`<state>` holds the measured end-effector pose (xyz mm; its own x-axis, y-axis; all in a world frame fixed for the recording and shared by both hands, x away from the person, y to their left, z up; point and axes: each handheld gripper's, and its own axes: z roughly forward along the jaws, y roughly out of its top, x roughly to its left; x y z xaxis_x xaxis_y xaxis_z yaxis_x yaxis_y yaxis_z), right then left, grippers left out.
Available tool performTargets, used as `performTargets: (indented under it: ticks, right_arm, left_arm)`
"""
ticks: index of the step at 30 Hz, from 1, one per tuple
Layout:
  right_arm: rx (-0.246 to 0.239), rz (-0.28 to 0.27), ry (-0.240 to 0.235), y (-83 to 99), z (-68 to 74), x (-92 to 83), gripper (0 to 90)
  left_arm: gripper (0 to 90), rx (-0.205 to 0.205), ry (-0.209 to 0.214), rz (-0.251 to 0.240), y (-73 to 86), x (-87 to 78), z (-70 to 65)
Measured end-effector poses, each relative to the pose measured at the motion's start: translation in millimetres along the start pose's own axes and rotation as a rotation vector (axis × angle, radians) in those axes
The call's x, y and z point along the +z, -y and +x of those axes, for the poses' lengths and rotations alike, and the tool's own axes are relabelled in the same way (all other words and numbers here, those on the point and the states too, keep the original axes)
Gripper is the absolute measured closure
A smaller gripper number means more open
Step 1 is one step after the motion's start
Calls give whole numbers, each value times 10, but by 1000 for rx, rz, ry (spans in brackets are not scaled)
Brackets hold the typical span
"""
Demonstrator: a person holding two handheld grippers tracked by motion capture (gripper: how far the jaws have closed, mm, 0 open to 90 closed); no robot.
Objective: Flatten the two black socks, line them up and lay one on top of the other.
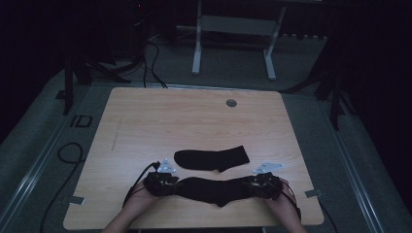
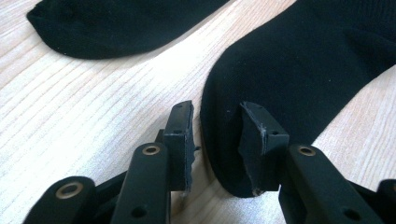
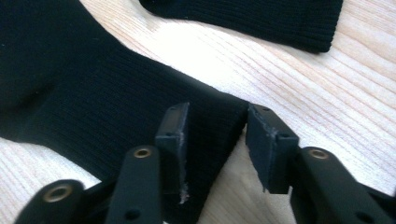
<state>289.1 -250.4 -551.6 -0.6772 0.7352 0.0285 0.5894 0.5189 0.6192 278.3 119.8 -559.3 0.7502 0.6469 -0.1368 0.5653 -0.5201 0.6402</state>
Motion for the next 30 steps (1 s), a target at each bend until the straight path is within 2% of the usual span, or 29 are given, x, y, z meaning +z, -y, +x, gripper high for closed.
performTargets:
  ticks: [3,7,11,15,23,28,30]
  right_arm:
    - [-10,-2,2,0,6,1,686]
    - [-16,-3,-9,-4,22,7,801]
    - [-34,8,2,-30,57,2,843]
    - [-38,-12,11,-87,63,-49,848]
    - [-76,-101,43,-461,6,-257,848]
    - [-83,-152,78,-743,-111,-330,848]
    - [-83,-161,96,-847,-165,-335,848]
  left_arm:
    - [790,0,-2,1,4,2,-11]
    - [826,-15,15,-3,12,6,-6]
    - [851,-11,6,-4,3,-7,-29]
    - [853,-21,-4,-35,-37,-98,-9]
    - [854,-9,-65,-104,-306,-392,100]
    - [854,-3,-95,-131,-537,-479,199]
    - [855,-7,-94,-135,-617,-479,247]
